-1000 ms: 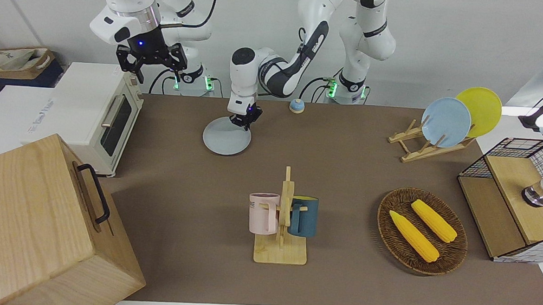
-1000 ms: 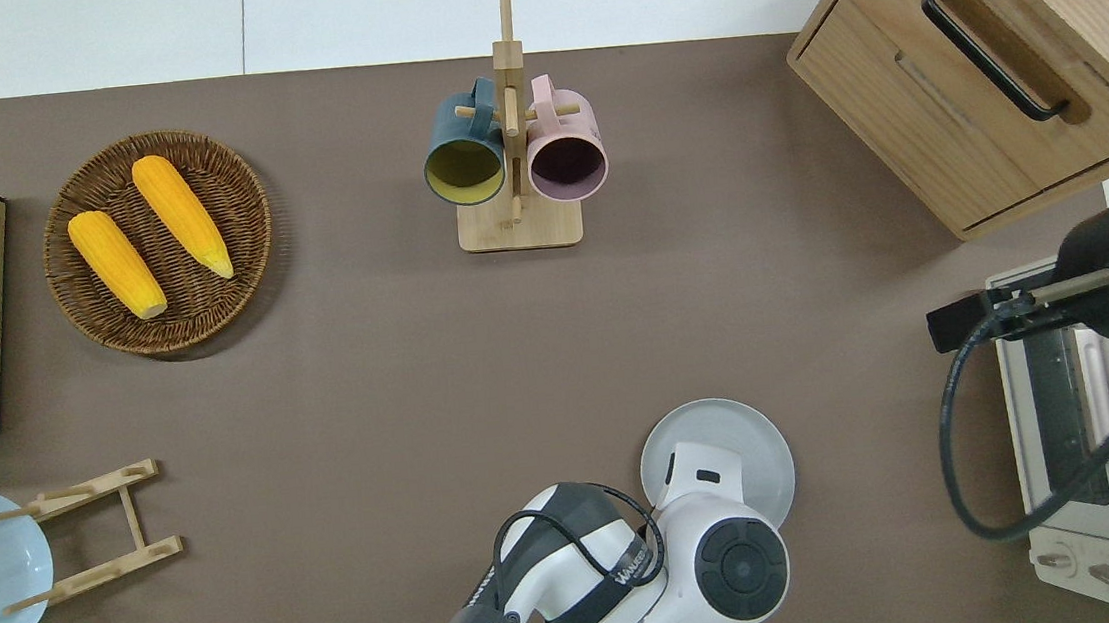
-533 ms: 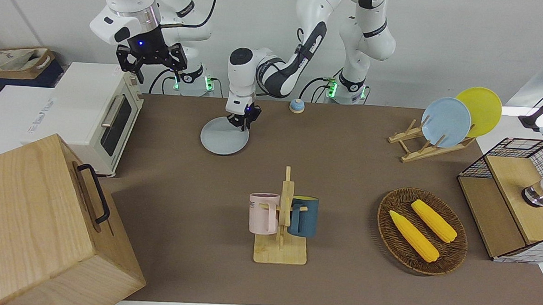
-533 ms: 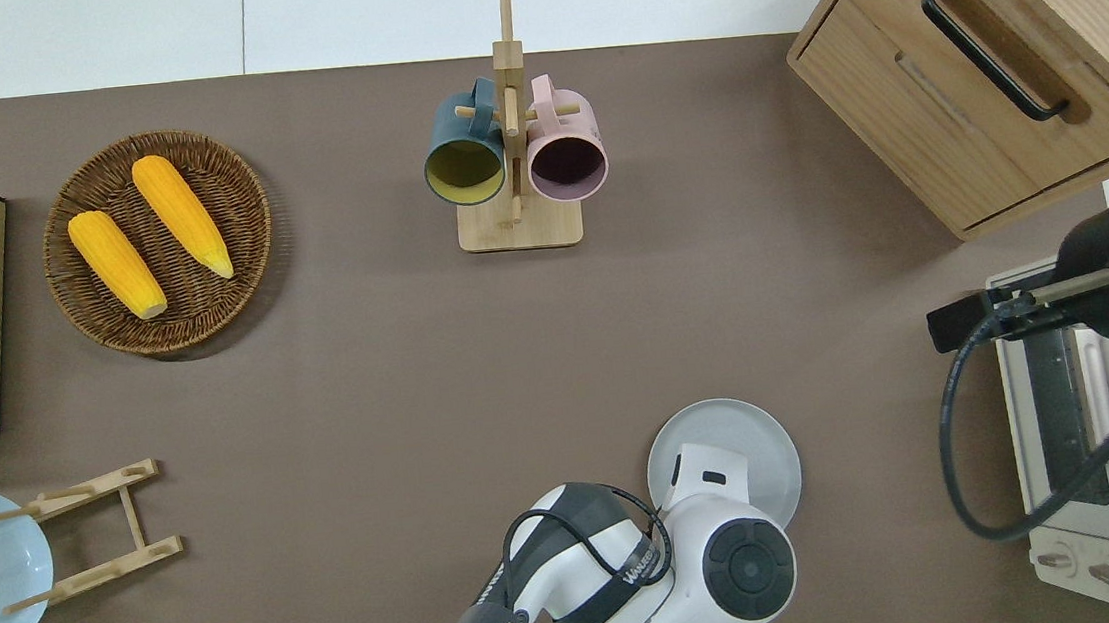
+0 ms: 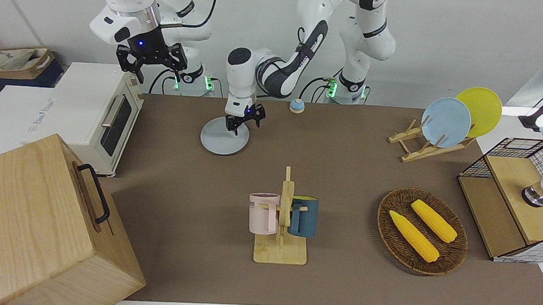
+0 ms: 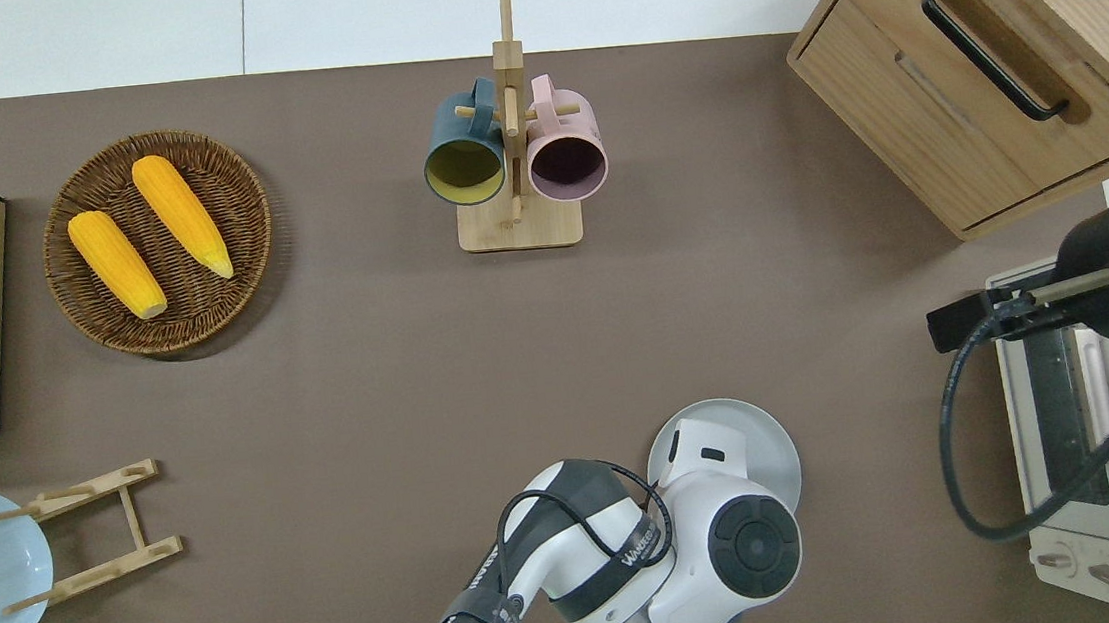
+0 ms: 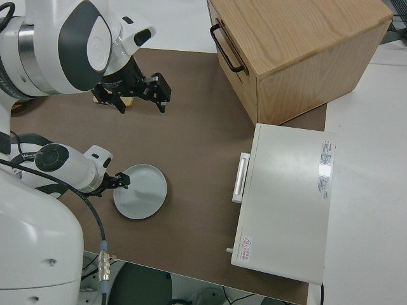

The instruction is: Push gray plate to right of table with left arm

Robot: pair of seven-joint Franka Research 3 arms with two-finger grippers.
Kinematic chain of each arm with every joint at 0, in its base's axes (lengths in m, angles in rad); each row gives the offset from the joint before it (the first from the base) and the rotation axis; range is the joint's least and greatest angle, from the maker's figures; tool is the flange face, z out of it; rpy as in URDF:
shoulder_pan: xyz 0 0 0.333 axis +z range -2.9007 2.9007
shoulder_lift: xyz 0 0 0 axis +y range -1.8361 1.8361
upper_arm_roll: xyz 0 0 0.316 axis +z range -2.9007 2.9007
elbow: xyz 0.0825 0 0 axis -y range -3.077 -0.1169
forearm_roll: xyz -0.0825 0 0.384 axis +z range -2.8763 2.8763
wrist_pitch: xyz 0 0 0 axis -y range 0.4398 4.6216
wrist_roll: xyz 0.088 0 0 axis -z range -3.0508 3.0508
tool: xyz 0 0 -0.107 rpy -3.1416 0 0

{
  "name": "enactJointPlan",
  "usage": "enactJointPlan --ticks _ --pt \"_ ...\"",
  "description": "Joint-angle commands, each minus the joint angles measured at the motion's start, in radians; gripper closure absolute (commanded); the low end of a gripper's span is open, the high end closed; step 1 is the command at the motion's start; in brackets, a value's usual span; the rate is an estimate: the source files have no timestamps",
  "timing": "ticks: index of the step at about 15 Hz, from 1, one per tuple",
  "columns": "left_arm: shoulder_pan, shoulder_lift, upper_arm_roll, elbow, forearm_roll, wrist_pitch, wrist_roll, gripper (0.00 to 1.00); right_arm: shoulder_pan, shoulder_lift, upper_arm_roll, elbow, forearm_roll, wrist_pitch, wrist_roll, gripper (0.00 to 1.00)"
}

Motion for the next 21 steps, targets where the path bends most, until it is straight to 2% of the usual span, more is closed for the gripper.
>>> enactJointPlan --ticks 1,4,12,16,21 --pt "0.001 -0.005 0.054 0.088 0.018 -0.108 0.054 0.01 -0.020 -0.003 0.015 0.008 0.010 -0.015 0.001 0.017" --pt "0.035 -0.003 0.090 0.193 0.012 -0.201 0.132 0.02 -0.020 -0.003 0.015 0.008 0.010 -0.015 0.001 0.017" --pt "0.271 -0.021 0.094 0.412 0.006 -0.497 0.562 0.00 -0.020 -0.003 0.015 0.008 0.010 -0.015 0.001 0.017" --pt "0.372 -0.072 0.094 0.431 0.004 -0.528 0.787 0.00 -0.020 -0.003 0.015 0.008 0.010 -0.016 0.001 0.017" --pt "0.492 -0.136 0.092 0.432 -0.007 -0.565 0.981 0.00 -0.020 -0.003 0.014 0.008 0.010 -0.015 0.002 0.017"
